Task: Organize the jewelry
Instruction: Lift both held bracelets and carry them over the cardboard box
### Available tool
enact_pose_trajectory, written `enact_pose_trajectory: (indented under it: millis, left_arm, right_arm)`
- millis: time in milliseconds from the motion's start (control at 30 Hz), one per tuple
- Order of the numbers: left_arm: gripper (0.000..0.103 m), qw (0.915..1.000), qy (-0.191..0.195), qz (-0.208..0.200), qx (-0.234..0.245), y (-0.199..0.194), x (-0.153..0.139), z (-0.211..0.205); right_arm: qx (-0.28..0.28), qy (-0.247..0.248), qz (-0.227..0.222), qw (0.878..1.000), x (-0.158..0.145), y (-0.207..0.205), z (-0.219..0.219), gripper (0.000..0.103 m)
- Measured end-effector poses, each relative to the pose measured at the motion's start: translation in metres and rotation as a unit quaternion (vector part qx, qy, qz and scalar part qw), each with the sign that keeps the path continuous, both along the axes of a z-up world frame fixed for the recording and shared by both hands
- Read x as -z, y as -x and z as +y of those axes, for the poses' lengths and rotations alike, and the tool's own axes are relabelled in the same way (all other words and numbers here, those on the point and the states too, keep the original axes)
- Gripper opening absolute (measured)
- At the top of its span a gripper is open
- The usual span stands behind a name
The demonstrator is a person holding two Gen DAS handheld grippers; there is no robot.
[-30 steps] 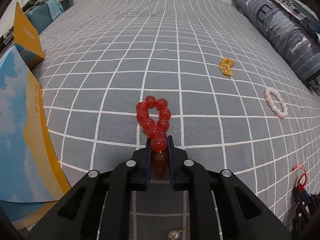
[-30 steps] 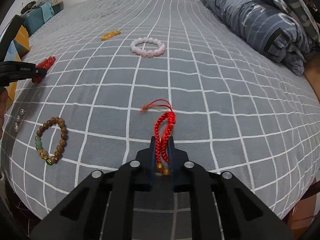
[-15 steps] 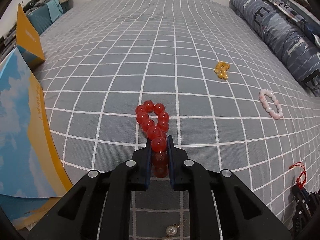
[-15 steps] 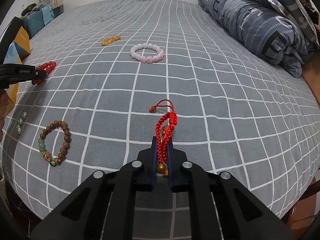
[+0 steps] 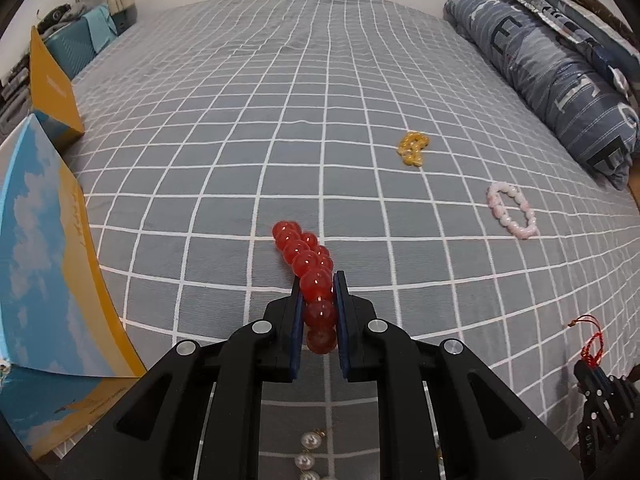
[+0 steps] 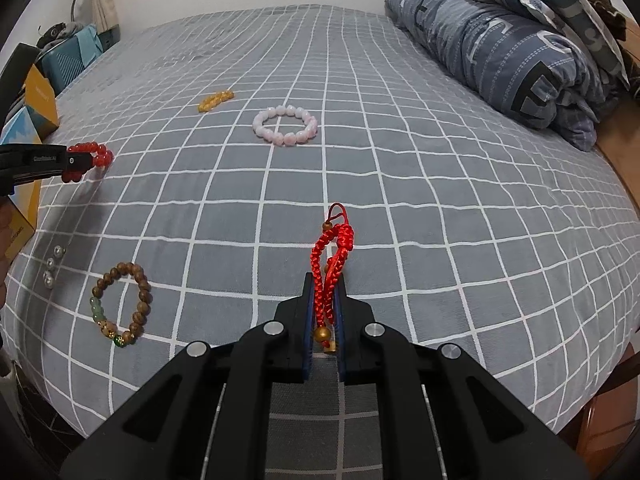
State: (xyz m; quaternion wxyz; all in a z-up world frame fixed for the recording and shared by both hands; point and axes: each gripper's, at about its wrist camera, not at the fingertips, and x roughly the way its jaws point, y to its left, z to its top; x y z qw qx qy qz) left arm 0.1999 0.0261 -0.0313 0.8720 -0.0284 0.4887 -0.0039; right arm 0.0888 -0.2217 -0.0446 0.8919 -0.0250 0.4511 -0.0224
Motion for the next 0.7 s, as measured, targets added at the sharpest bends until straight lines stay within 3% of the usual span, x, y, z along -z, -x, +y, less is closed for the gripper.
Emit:
enact_pose_trajectory:
  millis: [700]
  left_arm:
    - [0.013,0.9997,0.002,-0.022,0.001,0.028,-0.047,0.001]
  right_arm:
    - [-0.001,-0.001,-0.026,1.000,-0.038,-0.002,0.010,0.007]
